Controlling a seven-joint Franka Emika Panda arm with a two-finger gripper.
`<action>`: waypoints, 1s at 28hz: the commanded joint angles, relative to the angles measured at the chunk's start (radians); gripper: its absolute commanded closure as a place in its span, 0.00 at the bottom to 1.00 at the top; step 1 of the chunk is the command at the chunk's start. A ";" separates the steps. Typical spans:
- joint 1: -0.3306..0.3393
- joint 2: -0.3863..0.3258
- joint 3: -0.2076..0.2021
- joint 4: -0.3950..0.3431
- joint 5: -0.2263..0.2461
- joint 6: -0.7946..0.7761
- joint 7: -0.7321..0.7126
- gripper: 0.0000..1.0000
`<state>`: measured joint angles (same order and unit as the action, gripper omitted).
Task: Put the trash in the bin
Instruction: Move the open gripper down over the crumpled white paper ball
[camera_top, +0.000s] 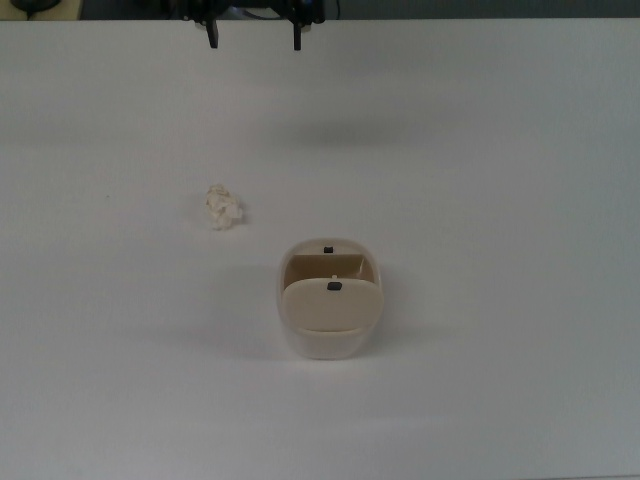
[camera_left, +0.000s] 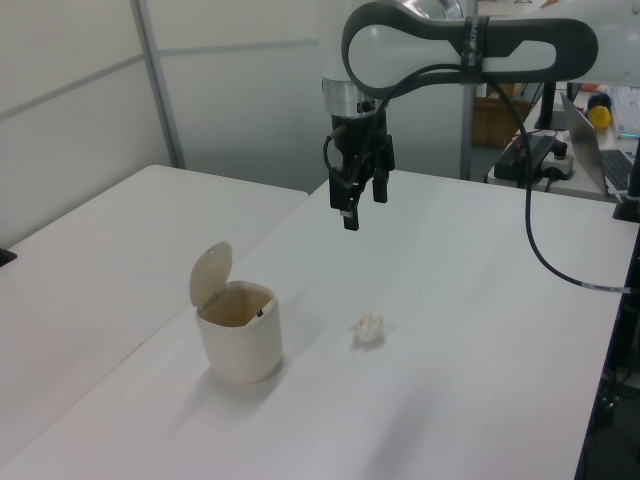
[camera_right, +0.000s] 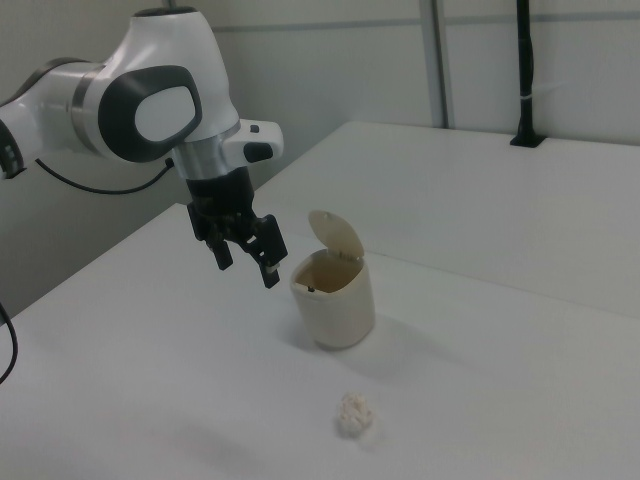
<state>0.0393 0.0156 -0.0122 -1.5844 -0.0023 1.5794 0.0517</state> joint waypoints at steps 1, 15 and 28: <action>-0.001 -0.014 -0.031 -0.008 0.056 -0.022 0.010 0.00; -0.015 0.078 -0.031 -0.019 0.041 0.011 -0.004 0.00; -0.047 0.158 -0.031 -0.230 -0.014 0.304 -0.102 0.00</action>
<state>-0.0036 0.1778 -0.0386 -1.7441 0.0195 1.8174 -0.0173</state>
